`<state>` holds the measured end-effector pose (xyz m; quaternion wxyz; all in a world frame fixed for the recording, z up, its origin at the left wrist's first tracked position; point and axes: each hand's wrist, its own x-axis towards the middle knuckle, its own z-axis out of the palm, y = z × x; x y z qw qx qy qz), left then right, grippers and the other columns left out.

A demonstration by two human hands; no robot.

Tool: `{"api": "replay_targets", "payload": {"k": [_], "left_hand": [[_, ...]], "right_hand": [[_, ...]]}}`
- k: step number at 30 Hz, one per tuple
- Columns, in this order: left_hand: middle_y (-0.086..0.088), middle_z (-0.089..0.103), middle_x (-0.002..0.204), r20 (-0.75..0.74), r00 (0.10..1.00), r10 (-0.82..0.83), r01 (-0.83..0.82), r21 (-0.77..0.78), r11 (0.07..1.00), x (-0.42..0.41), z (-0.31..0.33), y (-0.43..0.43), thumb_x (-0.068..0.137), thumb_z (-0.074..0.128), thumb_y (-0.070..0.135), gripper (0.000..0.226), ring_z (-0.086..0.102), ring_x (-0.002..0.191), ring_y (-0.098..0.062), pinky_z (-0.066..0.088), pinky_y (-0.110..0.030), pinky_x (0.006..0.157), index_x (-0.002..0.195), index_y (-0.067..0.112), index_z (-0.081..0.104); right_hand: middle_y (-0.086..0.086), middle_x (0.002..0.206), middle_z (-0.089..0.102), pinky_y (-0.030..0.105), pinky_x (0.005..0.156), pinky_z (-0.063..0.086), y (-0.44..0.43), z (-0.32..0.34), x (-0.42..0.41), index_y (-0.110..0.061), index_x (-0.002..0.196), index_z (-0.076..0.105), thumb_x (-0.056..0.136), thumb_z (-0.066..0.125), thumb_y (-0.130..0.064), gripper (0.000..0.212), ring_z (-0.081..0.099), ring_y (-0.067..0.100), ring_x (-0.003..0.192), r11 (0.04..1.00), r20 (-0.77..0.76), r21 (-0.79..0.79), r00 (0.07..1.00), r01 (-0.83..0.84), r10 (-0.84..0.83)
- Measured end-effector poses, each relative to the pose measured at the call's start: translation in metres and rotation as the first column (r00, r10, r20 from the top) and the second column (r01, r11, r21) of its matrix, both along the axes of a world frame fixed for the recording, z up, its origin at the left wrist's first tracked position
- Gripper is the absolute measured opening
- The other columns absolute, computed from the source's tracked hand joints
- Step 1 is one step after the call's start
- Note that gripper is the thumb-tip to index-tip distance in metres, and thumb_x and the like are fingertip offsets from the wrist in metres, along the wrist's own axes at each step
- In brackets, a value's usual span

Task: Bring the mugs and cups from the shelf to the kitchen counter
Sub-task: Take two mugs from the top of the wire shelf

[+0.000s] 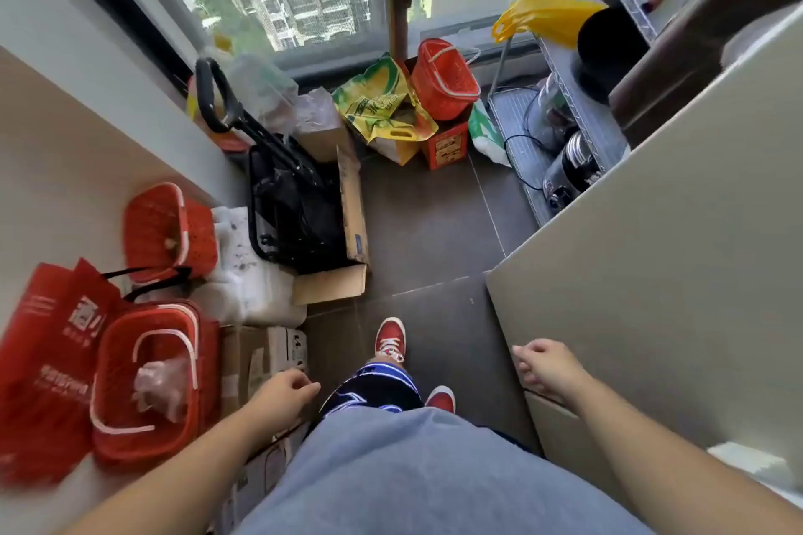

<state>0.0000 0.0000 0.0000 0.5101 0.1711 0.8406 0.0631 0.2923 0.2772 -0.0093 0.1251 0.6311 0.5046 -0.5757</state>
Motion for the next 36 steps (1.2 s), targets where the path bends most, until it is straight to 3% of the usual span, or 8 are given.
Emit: {"api": "replay_targets", "payload": {"k": [3,8,10,15,20,25,30,36], "left_hand": [[-0.005,0.071,0.086,0.001,0.997,0.083,-0.083,-0.064,0.995,-0.017,-0.007,-0.008,0.093,0.060,0.031,0.018,0.067,0.081,-0.020,0.056,-0.039,0.081,0.089,0.016,0.066],[-0.015,0.074,0.078,0.025,0.991,0.131,-0.126,-0.135,0.983,-0.075,-0.023,0.014,0.092,0.063,0.028,0.024,0.063,0.063,-0.021,0.053,-0.034,0.064,0.085,0.006,0.069],[-0.013,0.070,0.069,0.017,0.995,0.102,-0.099,-0.128,0.987,-0.107,-0.030,0.037,0.092,0.063,0.027,0.027,0.062,0.060,-0.022,0.052,-0.036,0.062,0.079,0.003,0.066],[0.002,0.065,0.070,-0.007,0.999,-0.037,0.036,-0.095,0.995,-0.181,-0.017,0.135,0.092,0.059,0.034,0.026,0.059,0.064,-0.014,0.041,-0.024,0.054,0.070,0.020,0.056],[-0.003,0.072,0.085,0.008,0.995,-0.099,0.099,0.033,0.995,-0.236,0.003,0.249,0.090,0.060,0.039,0.022,0.066,0.080,-0.020,0.054,-0.034,0.074,0.085,0.019,0.067],[0.000,0.071,0.087,0.046,0.991,-0.127,0.118,0.155,0.981,-0.261,0.015,0.343,0.092,0.057,0.039,0.020,0.066,0.082,-0.017,0.055,-0.035,0.075,0.089,0.021,0.066],[-0.001,0.072,0.081,0.052,0.994,-0.099,0.086,0.215,0.973,-0.270,0.026,0.414,0.090,0.059,0.040,0.021,0.068,0.078,-0.015,0.057,-0.038,0.076,0.083,0.022,0.067],[0.003,0.071,0.078,0.035,0.997,-0.070,0.049,0.426,0.904,-0.269,0.075,0.550,0.089,0.059,0.041,0.014,0.066,0.075,-0.010,0.055,-0.033,0.072,0.083,0.031,0.066]], "right_hand": [[0.005,0.065,0.056,0.017,0.039,0.027,0.038,-0.002,-0.046,-0.015,0.068,0.052,0.091,0.061,-0.023,0.026,0.044,0.015,0.044,0.998,-0.024,0.060,1.000,-0.018,0.019],[0.006,0.069,0.058,0.017,0.039,0.028,0.090,0.002,-0.117,-0.013,0.074,0.056,0.092,0.059,-0.023,0.021,0.047,0.015,0.047,0.994,-0.049,0.083,0.996,-0.068,0.072],[0.008,0.072,0.060,0.016,0.037,0.030,0.106,0.001,-0.133,-0.013,0.075,0.057,0.092,0.059,-0.022,0.020,0.048,0.015,0.048,0.994,-0.018,0.077,0.997,-0.078,0.079],[0.011,0.066,0.057,0.011,0.029,0.031,0.131,0.000,-0.136,-0.008,0.070,0.056,0.092,0.061,-0.012,0.023,0.044,0.014,0.045,0.998,0.107,0.065,0.994,-0.025,0.018],[0.006,0.052,0.054,0.014,0.033,0.027,0.143,0.006,-0.117,-0.008,0.062,0.056,0.089,0.065,-0.015,0.029,0.041,0.016,0.040,0.999,0.257,0.042,0.966,-0.001,-0.009],[0.004,0.045,0.056,0.025,0.049,0.034,0.178,0.002,-0.133,-0.010,0.055,0.057,0.084,0.071,-0.018,0.033,0.047,0.018,0.045,0.999,0.293,0.037,0.955,0.021,-0.031],[0.001,0.050,0.061,0.026,0.054,0.038,0.262,-0.006,-0.197,-0.014,0.058,0.057,0.083,0.064,-0.025,0.029,0.054,0.018,0.049,0.998,0.223,0.069,0.975,0.002,-0.017],[0.006,0.069,0.068,0.033,0.059,0.048,0.416,0.038,-0.315,-0.015,0.072,0.064,0.087,0.064,-0.023,0.017,0.061,0.018,0.058,0.967,-0.129,0.239,0.990,0.091,-0.061]]}}
